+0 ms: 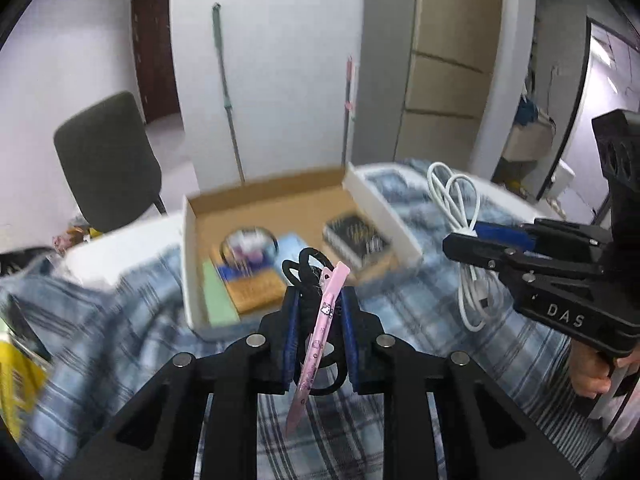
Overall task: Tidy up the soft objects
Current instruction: 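Lift the cable and scissors and carry both over the cardboard box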
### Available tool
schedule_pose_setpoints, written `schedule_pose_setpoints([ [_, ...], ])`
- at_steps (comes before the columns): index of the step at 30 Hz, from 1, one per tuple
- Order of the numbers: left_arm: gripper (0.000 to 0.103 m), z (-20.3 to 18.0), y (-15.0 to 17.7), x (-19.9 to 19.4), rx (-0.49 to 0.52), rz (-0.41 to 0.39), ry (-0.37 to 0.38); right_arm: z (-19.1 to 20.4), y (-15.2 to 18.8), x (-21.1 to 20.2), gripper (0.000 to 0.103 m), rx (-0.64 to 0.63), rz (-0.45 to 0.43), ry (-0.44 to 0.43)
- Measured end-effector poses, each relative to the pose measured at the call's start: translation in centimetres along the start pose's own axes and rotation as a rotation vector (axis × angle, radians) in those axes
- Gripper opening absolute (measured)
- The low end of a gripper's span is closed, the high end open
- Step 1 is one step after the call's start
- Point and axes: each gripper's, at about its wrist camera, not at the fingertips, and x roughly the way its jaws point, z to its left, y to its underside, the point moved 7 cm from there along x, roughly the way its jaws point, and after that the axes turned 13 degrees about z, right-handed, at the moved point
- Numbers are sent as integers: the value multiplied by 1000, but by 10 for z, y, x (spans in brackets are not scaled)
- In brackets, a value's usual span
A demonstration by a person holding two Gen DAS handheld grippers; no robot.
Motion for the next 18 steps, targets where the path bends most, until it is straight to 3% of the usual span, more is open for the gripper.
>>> schedule_pose_setpoints([
  [6, 22, 20, -45, -27, -89, -58, -11, 8, -66, -18, 22, -6, -49, 44],
  [10, 22, 32, -73, -27, -127, -79, -3, 14, -98, -10, 22, 16, -41, -1],
  [18, 22, 55, -99, 9, -171, -77, -11, 13, -112, 42, 22, 68, 3, -46],
])
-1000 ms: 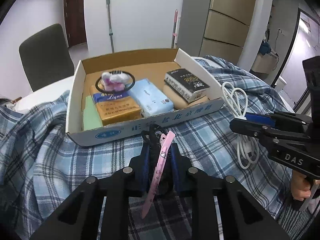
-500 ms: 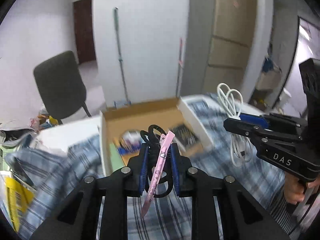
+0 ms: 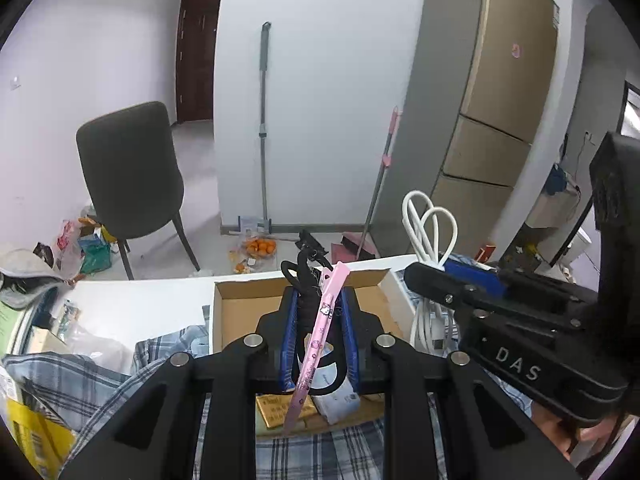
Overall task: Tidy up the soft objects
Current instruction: 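Lift the cable and scissors and carry both over the cardboard box, then lower both items into the box and open both grippers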
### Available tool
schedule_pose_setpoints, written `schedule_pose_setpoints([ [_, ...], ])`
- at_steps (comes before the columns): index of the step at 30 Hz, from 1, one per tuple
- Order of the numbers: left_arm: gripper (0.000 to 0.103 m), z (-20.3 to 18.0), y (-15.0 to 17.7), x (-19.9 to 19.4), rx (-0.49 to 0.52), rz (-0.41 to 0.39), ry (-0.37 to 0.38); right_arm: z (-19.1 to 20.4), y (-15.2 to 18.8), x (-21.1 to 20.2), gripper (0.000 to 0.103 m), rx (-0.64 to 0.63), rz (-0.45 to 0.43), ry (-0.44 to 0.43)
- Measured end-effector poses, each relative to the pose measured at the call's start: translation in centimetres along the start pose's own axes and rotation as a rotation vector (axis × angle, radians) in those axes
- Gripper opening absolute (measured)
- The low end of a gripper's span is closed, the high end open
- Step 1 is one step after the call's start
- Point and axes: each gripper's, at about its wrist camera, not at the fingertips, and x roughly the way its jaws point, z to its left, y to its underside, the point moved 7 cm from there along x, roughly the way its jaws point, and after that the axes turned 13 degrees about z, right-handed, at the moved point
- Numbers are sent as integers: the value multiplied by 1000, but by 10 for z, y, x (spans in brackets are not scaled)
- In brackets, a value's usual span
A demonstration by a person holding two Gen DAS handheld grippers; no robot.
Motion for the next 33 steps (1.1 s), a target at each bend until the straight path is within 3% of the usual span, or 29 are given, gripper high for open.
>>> schedule_pose_setpoints([
  [13, 22, 16, 23, 62, -1, 113, -61, -7, 41, 87, 22, -22, 206, -22],
  [25, 22, 15, 28, 68, 6, 134, -67, -23, 49, 100, 23, 18, 255, -13],
  [27, 22, 15, 30, 70, -2, 142, -61, -26, 48, 97, 27, 20, 261, -11],
  [29, 22, 17, 30, 73, -3, 148, -61, -29, 47, 95, 45, 21, 256, 10],
  [33, 22, 18, 33, 83, -6, 175, -62, -32, 45, 92, 46, 33, 254, 8],
])
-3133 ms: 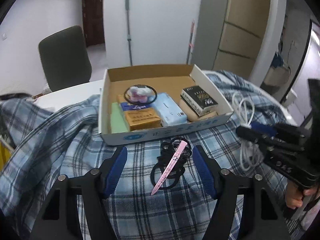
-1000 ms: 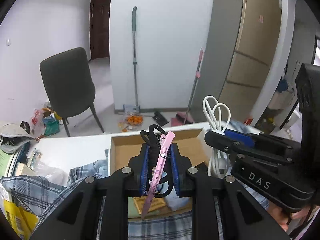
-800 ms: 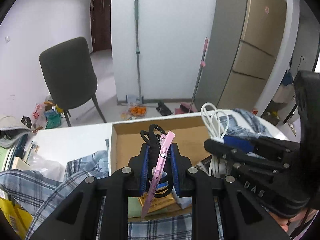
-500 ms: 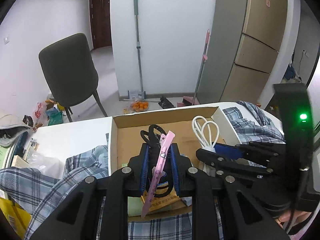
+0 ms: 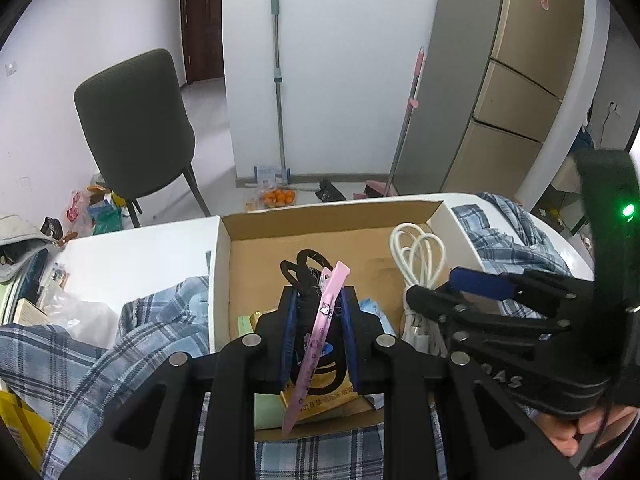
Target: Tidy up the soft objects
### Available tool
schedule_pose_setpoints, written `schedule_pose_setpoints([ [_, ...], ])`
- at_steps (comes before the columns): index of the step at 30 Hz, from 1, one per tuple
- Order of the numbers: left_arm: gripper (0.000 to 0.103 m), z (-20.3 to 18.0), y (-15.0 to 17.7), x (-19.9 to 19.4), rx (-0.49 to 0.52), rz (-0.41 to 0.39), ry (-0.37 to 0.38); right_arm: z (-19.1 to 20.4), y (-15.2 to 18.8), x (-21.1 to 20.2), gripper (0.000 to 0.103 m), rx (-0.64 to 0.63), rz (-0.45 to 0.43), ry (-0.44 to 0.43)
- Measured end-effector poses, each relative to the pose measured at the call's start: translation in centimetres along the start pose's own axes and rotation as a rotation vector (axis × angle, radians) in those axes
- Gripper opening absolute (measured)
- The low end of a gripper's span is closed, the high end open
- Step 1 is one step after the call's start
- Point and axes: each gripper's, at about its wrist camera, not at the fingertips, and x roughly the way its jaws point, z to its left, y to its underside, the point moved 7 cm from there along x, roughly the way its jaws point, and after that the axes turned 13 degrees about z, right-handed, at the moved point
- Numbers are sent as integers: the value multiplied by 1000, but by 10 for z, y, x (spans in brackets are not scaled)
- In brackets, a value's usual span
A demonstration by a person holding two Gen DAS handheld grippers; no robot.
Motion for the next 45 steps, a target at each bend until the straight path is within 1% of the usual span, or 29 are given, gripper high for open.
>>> schedule_pose_setpoints([
  [3, 22, 0, 3, 7, -1, 20, -8, -3, -1, -5, 46, 10, -8, 5],
  [4, 24, 0, 3, 9, 0, 24, -12, -3, -2, -6, 46, 16, -10, 6],
  [6, 36, -1, 3, 10, 5, 26, -24, -5, -3, -9, 46, 26, -17, 10],
  [7, 38, -1, 4, 9, 8, 22, -24, -6, -3, -12, 46, 31, -22, 12],
  [8, 46, -2, 4, 9, 12, 19, -28, -7, -4, -14, 46, 35, -28, 16],
  [9, 58, -2, 4, 7, 15, 17, -30, -9, -5, -18, 46, 38, -33, 20],
  [10, 63, -3, 4, 5, 18, 9, -33, -10, -6, -21, 46, 41, -39, 24],
  [11, 65, -3, 4, 3, 17, 3, -35, -9, -7, -25, 46, 45, -43, 26],
  [14, 65, -5, 2, -9, 17, -19, -22, -13, -8, -41, 46, 50, -73, 37],
  [16, 65, -7, 0, -25, 16, -59, -13, -14, -6, -58, 46, 48, -115, 49],
  [19, 65, -15, -2, -67, 20, -194, -4, -11, -2, -91, 46, 34, -194, 63],
  [21, 65, -21, 2, -101, 34, -303, -5, -7, 4, -119, 47, 23, -273, 74],
  [25, 65, -30, 22, -160, 50, -483, -29, 0, 22, -168, 56, 14, -417, 84],
  [26, 73, -30, 27, -170, 52, -512, -34, 4, 27, -179, 61, 9, -451, 89],
  [27, 89, -30, 33, -183, 55, -549, -44, 8, 31, -188, 63, 3, -482, 96],
  [29, 103, -32, 48, -204, 63, -611, -47, 14, 44, -205, 78, -7, -541, 107],
  [30, 103, -32, 56, -215, 59, -650, -51, 18, 50, -213, 81, -14, -569, 111],
  [32, 103, -32, 69, -228, 61, -685, -44, 24, 64, -227, 94, -27, -618, 118],
  [34, 103, -32, 84, -236, 58, -704, -33, 31, 80, -238, 103, -34, -672, 116],
  [36, 103, -35, 105, -239, 67, -727, -26, 39, 97, -248, 103, -51, -730, 118],
  [38, 103, -39, 127, -242, 87, -748, -44, 46, 115, -254, 103, -71, -775, 129],
  [41, 103, -42, 153, -243, 107, -790, -63, 57, 137, -255, 103, -105, -815, 172],
  [43, 103, -42, 168, -243, 118, -814, -30, 60, 151, -253, 103, -109, -831, 180],
  [45, 103, -42, 179, -245, 115, -839, -12, 62, 164, -248, 103, -104, -842, 175],
])
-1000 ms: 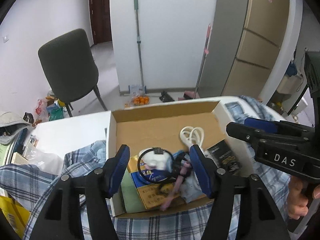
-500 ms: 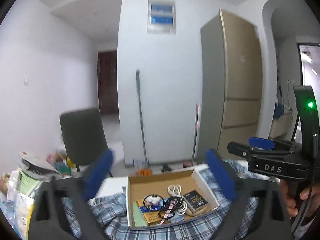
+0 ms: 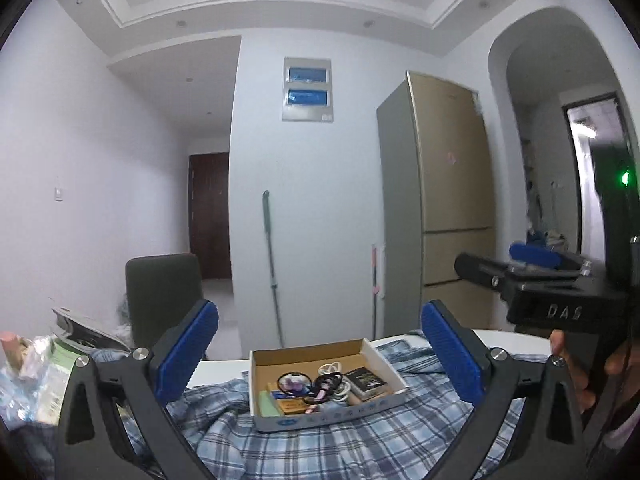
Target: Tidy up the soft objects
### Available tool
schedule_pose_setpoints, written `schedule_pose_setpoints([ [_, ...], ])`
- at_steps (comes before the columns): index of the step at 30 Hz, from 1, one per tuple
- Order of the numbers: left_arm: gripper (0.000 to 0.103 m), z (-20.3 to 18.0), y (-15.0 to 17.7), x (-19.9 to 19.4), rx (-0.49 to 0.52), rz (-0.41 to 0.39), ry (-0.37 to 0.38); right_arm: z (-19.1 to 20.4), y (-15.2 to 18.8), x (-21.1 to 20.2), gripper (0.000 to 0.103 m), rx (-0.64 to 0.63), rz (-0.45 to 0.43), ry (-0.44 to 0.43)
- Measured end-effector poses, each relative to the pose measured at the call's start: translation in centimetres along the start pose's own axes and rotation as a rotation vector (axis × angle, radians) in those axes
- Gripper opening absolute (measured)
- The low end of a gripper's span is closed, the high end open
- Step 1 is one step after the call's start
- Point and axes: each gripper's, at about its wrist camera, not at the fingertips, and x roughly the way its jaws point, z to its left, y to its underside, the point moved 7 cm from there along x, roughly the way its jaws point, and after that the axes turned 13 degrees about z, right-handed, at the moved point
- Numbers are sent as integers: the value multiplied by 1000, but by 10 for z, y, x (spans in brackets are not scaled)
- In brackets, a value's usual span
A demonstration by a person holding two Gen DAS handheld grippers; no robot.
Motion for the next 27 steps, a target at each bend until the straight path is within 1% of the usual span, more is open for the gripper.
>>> schedule_pose_setpoints([
  [1, 103, 2, 4, -4, -8, -12, -3, -1, 6, -2, 103, -2, -5, 0],
  [4, 103, 6, 14, -7, -40, -6, 13, -3, 21, -6, 103, 2, -20, 4],
  [8, 103, 13, 31, -1, -49, 5, -16, -13, 41, -3, 103, 22, -28, 3],
  [10, 103, 16, 41, 4, -50, 18, -21, -19, 50, 3, 103, 33, -35, 19],
  [12, 103, 20, 49, 11, -62, 26, -32, -24, 59, 10, 103, 38, -25, 29],
  [16, 103, 24, 65, 22, -44, 52, -61, -32, 78, 22, 103, 44, 15, 39],
  [19, 103, 24, 74, 28, -46, 71, -70, -34, 84, 28, 103, 50, 43, 31],
  [23, 103, 26, 77, 31, -55, 83, -68, -31, 89, 33, 103, 36, 65, 35],
  [27, 103, 30, 78, 31, -69, 86, -71, -32, 89, 33, 103, 38, 59, 30],
])
